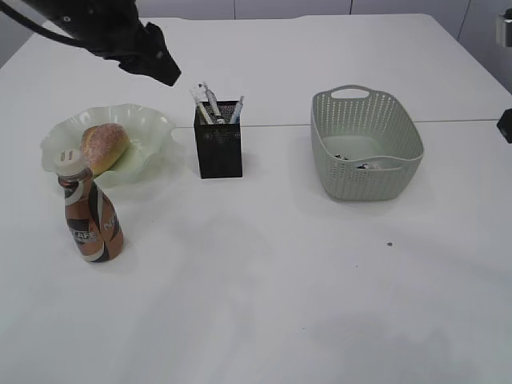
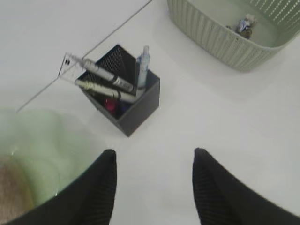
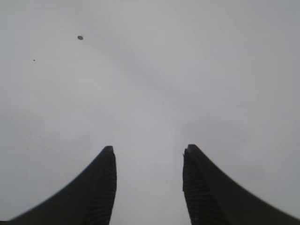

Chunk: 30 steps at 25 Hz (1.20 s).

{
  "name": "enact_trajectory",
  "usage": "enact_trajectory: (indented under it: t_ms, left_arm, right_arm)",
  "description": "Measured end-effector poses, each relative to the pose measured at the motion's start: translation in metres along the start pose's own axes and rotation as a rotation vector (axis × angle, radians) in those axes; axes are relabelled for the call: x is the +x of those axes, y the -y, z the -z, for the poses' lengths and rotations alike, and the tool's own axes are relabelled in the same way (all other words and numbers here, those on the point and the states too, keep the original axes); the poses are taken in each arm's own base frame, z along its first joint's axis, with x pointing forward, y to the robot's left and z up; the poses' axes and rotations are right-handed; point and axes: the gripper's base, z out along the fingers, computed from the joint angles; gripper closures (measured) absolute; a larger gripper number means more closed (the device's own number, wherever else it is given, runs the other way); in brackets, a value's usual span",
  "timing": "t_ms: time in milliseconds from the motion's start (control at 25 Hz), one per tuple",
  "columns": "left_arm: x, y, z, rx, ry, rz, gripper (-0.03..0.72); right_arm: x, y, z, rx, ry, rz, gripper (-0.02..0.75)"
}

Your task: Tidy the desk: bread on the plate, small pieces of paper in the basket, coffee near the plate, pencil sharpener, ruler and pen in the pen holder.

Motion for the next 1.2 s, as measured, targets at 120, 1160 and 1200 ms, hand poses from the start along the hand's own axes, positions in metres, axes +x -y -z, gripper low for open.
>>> enact_trajectory:
  t_ms: [120, 1160, 1200]
  left_arm:
    - [0.001, 0.000, 0.020, -0.050, -0.039, 0.082, 0.301]
    - [0.022, 0.020, 0.180, -0.379, -0.109, 0.326, 0.338]
    - [0.023, 0.022, 0.188, -0.386, -0.096, 0.324, 0.338]
  right_arm:
    - [0.000, 0.000, 0.001, 0.000, 0.002, -0.012, 0.393]
    - [0.085, 0.010, 0.122, -0.035, 0.414, -0.148, 0.393]
    - [0.091, 0.010, 0.127, -0.041, 0.435, -0.154, 0.393]
